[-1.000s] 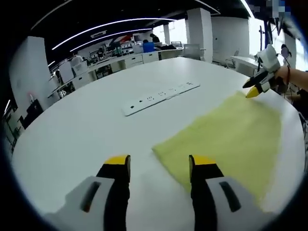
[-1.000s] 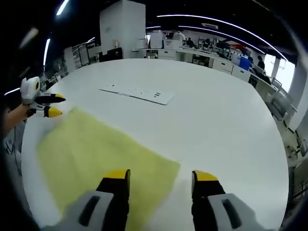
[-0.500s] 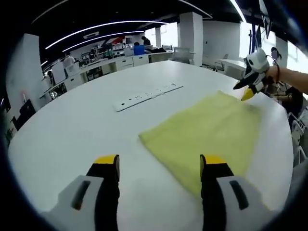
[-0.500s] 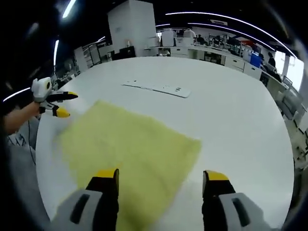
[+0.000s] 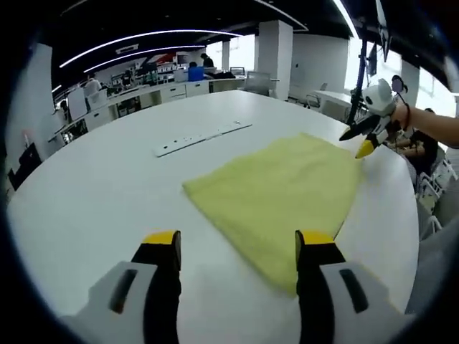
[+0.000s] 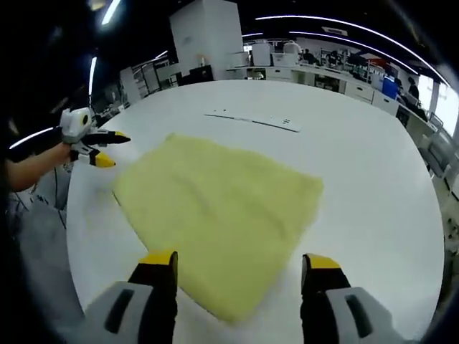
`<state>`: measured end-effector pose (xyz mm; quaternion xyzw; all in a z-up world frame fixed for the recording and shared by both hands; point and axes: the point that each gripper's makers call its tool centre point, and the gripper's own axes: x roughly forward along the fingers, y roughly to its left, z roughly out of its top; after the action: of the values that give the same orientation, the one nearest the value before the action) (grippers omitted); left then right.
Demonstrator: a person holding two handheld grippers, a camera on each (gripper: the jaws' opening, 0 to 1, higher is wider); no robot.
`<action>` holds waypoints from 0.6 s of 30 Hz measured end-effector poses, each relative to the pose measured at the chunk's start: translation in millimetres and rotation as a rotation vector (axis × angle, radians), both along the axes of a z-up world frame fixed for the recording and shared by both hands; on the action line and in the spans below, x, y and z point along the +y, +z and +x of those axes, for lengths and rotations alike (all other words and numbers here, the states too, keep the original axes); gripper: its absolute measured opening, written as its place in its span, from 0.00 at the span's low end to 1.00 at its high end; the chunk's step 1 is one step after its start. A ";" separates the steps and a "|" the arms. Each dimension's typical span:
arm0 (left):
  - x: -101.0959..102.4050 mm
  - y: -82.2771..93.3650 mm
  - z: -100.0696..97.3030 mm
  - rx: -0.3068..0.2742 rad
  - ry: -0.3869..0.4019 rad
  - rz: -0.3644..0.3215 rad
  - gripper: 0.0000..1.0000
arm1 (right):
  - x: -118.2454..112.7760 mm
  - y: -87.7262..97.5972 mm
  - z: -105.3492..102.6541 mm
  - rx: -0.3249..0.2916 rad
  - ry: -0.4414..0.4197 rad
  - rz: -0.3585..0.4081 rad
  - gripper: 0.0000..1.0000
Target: Fold the garment on the visible template until the final outline fits inside the template.
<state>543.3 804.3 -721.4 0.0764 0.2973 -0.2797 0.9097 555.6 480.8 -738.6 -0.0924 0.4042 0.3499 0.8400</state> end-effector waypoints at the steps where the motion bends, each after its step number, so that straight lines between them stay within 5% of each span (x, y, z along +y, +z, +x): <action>1: -0.1 -1.4 -3.6 0.005 -0.005 0.000 0.59 | -0.7 0.0 -1.8 -0.002 0.000 0.001 0.69; 18: -5.6 -23.3 -40.5 0.076 -0.020 -0.015 0.42 | -12.6 -11.6 -36.9 0.003 0.005 -0.010 0.54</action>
<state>502.8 798.7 -744.6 0.0620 0.3290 -0.2938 0.8953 518.7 468.2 -750.2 -0.0970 0.4072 0.3501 0.8380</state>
